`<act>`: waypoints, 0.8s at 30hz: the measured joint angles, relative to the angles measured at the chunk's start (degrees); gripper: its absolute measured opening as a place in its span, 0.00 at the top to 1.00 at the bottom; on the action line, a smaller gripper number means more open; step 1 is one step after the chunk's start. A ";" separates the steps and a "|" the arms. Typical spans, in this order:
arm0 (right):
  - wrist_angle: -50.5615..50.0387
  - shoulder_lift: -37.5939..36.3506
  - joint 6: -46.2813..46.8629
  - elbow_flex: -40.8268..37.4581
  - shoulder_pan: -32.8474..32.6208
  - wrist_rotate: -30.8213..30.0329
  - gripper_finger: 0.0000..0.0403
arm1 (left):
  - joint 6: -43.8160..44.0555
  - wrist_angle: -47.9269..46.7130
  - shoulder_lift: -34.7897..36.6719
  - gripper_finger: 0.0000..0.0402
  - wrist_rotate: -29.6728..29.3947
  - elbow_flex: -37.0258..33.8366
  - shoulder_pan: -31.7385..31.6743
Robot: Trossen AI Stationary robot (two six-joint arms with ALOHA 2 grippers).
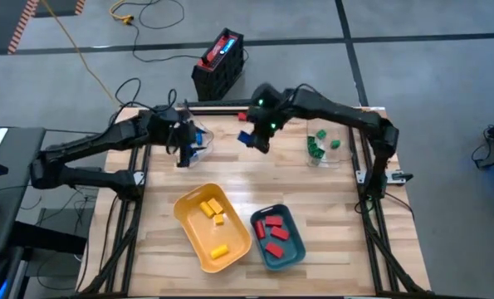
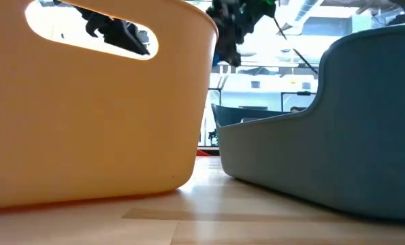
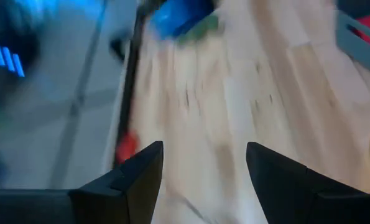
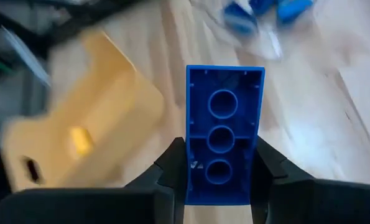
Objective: Sort blocks
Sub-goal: Put the blue game piece into the left transparent bin
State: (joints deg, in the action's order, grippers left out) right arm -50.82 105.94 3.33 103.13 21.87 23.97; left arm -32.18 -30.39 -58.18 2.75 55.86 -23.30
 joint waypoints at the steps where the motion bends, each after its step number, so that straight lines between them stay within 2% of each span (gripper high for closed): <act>1: 0.52 -0.04 1.62 1.15 0.22 1.57 0.72 | -4.07 2.17 -0.26 0.44 0.25 0.00 0.99; 4: 1.66 0.41 5.08 4.39 0.50 5.23 0.72 | -12.05 10.42 -1.68 0.44 0.73 0.00 3.64; 7: 3.29 0.17 6.30 5.68 0.42 9.96 0.71 | -12.58 17.47 -3.44 0.44 -0.69 0.00 4.87; 12: 0.69 0.35 7.37 6.89 -0.15 19.20 0.71 | -15.01 26.71 -4.58 0.44 0.23 0.00 6.64; 15: -1.34 0.28 7.37 6.98 -0.83 19.84 0.71 | -17.14 27.70 -4.60 0.44 1.06 0.02 7.66; 24: 0.12 0.32 9.44 6.95 -3.62 20.52 0.71 | -14.93 28.74 -5.68 0.44 4.45 0.03 11.28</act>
State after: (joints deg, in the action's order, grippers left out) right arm -50.70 106.26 12.77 110.08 18.26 44.49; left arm -47.11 -1.65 -63.86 7.20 55.89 -12.02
